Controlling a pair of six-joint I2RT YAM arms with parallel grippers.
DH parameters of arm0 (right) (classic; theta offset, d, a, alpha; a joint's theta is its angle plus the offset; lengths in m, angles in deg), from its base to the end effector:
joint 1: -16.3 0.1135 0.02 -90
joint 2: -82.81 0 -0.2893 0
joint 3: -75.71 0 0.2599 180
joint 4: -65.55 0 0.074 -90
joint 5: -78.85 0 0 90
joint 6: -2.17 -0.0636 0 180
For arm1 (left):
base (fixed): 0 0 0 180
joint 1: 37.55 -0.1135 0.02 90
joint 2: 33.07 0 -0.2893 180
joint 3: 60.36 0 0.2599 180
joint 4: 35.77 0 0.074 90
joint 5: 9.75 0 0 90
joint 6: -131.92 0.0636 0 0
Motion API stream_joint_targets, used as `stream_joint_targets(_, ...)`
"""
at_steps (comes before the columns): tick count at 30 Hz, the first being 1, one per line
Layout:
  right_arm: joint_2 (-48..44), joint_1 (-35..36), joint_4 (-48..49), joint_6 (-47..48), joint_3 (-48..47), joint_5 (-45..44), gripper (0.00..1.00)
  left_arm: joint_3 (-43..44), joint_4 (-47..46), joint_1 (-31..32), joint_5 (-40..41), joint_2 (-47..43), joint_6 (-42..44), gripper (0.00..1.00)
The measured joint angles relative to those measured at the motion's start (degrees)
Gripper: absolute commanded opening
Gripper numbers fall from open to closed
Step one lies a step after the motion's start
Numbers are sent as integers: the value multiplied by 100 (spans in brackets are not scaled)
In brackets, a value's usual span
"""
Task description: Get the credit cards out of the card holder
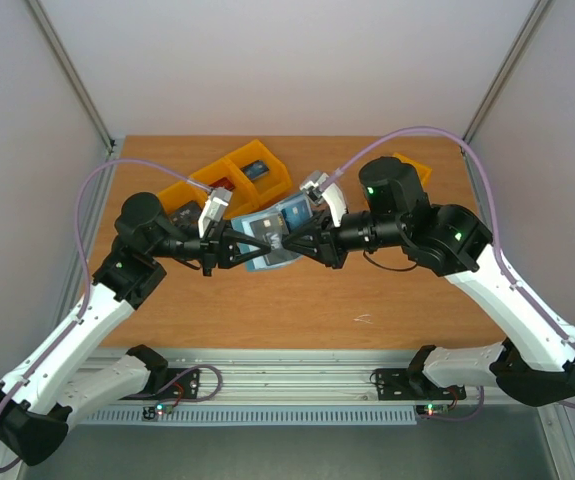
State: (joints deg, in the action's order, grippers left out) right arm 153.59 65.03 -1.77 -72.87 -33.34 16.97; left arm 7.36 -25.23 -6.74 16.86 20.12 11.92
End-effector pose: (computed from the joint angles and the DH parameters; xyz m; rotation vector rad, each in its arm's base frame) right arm 0.1374 0.2021 0.4845 -1.3743 1.6246 0.8643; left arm 0.1431 -0.1515 0.4175 1.0033 1.4924 -1.6122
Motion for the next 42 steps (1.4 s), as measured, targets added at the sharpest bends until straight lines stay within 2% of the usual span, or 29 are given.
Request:
stream_joint_targets(1,24,0,9,-4,-4,44,2,-4,0,0,0,0,0,0)
stream_joint_targets(4,61,-4,61,-42,-4,216,1,-20,24,-26,11,0,0,2)
stream_joint_targets(6,46,-15,76,-46,-4,282,1,-20,17,-26,11,-2,2,10)
stream_joint_targets(8,17,-15,92,-44,4,293,1,-20,-7,-22,7,-2,4,13)
stream_joint_targets(14,-109,-20,48,13,42,109,1,-20,-39,2,2,-4,20,16)
stream_joint_targets(16,-160,-26,39,31,42,39,1,-20,-44,2,0,-4,20,15)
stream_joint_targets(22,-251,-55,-26,72,39,-57,1,-28,-42,7,15,-13,11,1)
stream_joint_targets(36,-481,-221,-638,271,-129,-507,1,-94,22,7,22,-26,7,0)
stream_joint_targets(42,-610,-586,-1178,289,-289,-1467,1,-133,710,9,417,-94,330,0)
